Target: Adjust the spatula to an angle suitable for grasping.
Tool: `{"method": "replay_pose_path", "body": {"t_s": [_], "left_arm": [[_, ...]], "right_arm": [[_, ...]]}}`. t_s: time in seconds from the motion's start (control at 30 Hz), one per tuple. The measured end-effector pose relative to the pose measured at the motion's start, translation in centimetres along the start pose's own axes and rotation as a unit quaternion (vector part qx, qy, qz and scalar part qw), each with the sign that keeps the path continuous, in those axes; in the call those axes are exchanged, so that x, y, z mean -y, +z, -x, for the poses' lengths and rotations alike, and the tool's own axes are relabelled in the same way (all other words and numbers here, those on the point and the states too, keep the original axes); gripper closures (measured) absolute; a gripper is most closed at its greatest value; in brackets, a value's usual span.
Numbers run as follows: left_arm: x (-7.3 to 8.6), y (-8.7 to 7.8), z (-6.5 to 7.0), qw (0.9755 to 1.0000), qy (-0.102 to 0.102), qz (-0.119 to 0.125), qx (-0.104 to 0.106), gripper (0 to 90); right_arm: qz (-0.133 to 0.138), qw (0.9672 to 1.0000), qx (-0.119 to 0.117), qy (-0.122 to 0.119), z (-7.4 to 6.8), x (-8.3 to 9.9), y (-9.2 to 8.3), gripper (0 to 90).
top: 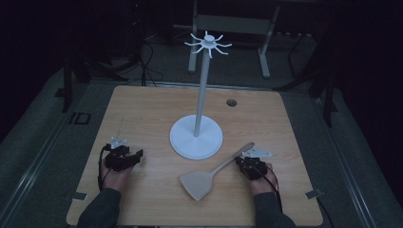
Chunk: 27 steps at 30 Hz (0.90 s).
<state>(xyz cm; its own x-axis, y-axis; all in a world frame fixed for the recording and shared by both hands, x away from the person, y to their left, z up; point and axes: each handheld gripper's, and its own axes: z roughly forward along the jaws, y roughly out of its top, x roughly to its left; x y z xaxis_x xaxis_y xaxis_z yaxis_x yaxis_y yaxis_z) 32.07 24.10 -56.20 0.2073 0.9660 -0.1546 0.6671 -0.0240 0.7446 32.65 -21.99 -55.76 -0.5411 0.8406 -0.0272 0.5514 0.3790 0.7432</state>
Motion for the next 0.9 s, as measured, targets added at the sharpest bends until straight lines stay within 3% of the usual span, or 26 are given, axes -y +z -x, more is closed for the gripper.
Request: {"method": "replay_pose_path", "body": {"t_s": [0.27, 0.57, 0.67, 0.8, 0.9], "left_arm": [[0.0, -0.1, -0.1, 1.0000, -0.004, 0.003, 0.001, 38.5], [0.0, -0.1, -0.1, 1.0000, -0.003, 0.004, 0.001, 38.6], [0.0, -0.1, -0.1, 1.0000, -0.004, 0.004, 0.000, 38.5], [0.0, -0.1, -0.1, 1.0000, -0.004, 0.003, 0.001, 38.5], [0.0, -0.1, -0.1, 1.0000, -0.002, 0.003, 0.000, 38.5]], "right_arm": [[-0.010, 0.9999, 0.000, 0.006, -0.5, -2.5, 2.4, 88.7], [-0.020, 0.9997, 0.002, 0.009, -0.8, -3.6, 3.3, 86.8], [-0.025, 0.9996, 0.007, 0.010, -0.9, -3.8, 3.3, 82.1], [-0.010, 0.9998, -0.001, 0.014, -1.4, -3.9, 2.7, 80.3], [0.006, 0.9993, -0.037, 0.000, -3.5, -4.2, 1.8, 82.3]]}}
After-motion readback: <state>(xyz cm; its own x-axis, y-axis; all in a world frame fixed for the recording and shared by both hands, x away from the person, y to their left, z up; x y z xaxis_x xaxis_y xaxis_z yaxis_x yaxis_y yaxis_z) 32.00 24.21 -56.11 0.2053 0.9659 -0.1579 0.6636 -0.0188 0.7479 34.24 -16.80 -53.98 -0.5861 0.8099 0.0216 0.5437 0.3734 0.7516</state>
